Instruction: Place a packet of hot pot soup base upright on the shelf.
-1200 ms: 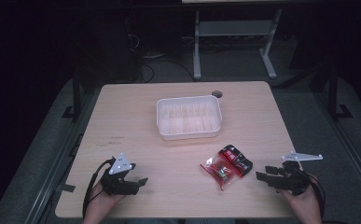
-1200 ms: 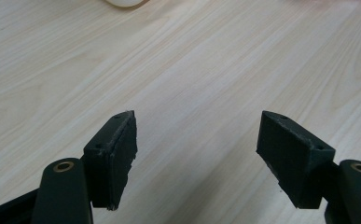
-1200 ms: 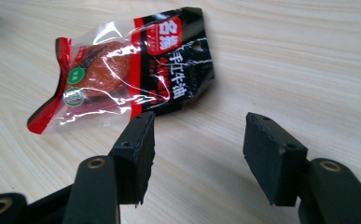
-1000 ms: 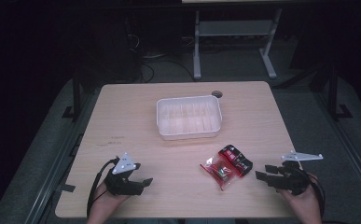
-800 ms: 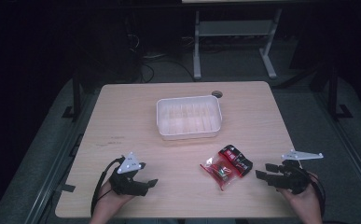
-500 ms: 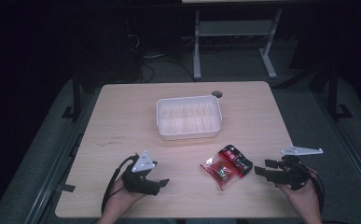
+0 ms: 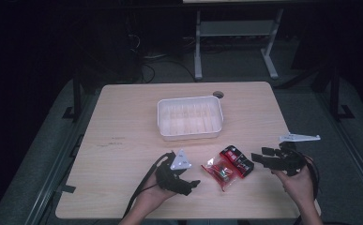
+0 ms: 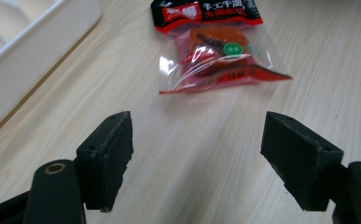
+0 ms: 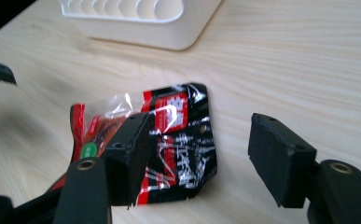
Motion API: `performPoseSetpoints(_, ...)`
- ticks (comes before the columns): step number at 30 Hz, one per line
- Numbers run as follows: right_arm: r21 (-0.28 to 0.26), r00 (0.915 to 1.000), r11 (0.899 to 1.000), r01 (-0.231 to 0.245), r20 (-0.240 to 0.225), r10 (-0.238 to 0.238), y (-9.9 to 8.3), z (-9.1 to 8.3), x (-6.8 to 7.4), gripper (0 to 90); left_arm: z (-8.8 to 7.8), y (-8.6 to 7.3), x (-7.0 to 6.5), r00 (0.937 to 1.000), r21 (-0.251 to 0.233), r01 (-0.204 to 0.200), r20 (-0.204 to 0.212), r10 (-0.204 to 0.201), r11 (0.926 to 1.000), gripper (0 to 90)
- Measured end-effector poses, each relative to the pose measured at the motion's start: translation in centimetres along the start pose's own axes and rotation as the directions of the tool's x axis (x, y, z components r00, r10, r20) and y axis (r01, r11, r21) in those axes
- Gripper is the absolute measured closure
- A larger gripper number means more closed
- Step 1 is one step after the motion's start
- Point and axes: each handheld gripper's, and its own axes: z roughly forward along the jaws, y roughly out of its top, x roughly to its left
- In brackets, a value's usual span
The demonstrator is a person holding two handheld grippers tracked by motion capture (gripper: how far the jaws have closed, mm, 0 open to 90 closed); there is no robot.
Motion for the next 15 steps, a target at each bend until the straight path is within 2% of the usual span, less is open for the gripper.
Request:
performPoseSetpoints(9, 0.010, 0.9999, 1.000, -0.001, -0.017, 0.001, 0.7, 1.1, -0.3, 37.7, 1.9, 2.2, -1.0, 0.9996, 0.017, -0.023, 0.015, 0.022, 0.9996, 24.9)
performPoseSetpoints(14, 0.016, 0.9998, 1.000, 0.006, -0.020, -0.006, 1.2, 1.6, -0.5, 37.7, 3.5, 3.6, -1.8, 0.9987, 0.050, -0.051, 0.012, 0.050, 0.9975, 25.0)
performPoseSetpoints(15, 0.016, 0.9997, 1.000, 0.005, -0.022, -0.005, 1.3, 1.6, -0.6, 37.7, 4.2, 4.0, -1.9, 0.9984, 0.066, -0.056, 0.013, 0.055, 0.9963, 25.0)
